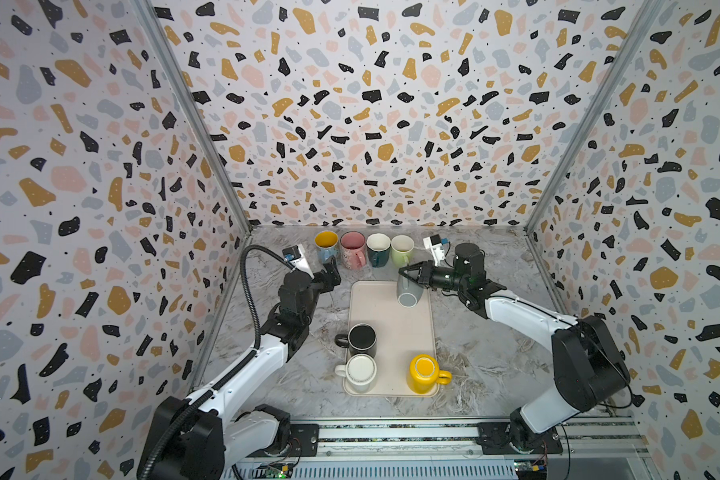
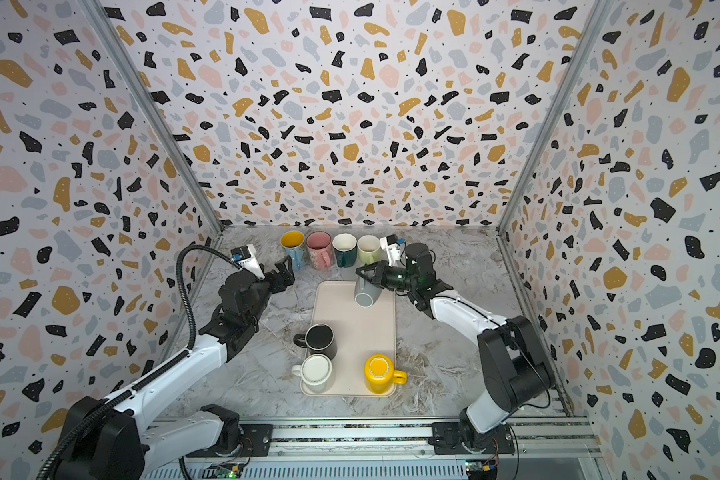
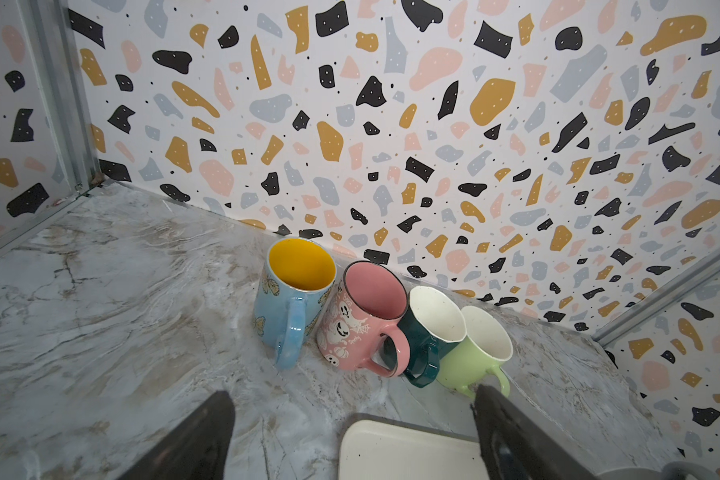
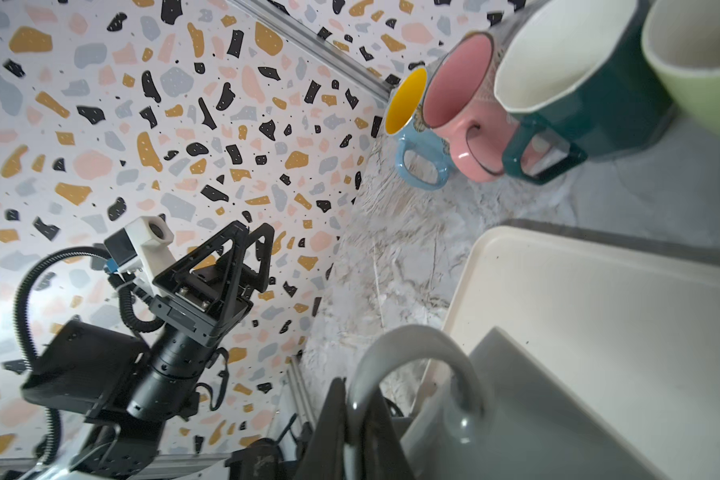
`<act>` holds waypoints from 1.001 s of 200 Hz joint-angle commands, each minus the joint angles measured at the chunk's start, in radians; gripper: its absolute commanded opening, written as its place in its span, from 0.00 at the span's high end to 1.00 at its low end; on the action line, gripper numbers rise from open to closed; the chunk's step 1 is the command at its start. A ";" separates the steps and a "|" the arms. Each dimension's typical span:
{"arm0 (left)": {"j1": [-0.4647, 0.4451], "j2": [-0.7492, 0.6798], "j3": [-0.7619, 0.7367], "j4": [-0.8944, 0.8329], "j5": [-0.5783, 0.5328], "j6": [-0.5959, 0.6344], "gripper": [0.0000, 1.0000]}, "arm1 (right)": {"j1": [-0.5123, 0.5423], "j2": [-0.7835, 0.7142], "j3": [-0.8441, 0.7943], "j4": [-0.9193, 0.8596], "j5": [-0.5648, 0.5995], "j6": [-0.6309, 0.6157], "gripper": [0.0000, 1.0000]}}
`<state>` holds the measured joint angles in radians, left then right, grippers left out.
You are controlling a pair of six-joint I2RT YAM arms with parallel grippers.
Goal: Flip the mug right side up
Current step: 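Lift the grey mug upright with the right gripper, then carry the grey mug toward the far mugs while the left gripper approaches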
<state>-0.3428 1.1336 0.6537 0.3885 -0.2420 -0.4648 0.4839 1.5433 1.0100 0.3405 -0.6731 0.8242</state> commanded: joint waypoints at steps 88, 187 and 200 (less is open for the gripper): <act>0.005 0.015 0.071 0.029 0.168 -0.030 0.13 | 0.140 -0.175 0.005 -0.183 0.347 -0.462 1.00; -0.010 0.011 0.220 -0.162 0.565 0.121 0.19 | 0.334 -0.250 -0.101 -0.133 0.747 -0.871 1.00; -0.018 0.025 0.251 -0.201 0.596 0.151 0.19 | 0.356 -0.257 -0.127 -0.095 0.794 -0.927 1.00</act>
<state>-0.3477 1.1564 0.8345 0.2543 0.2497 -0.3969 0.8162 1.3396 0.9039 0.1326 -0.0200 0.0532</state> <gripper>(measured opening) 0.811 0.094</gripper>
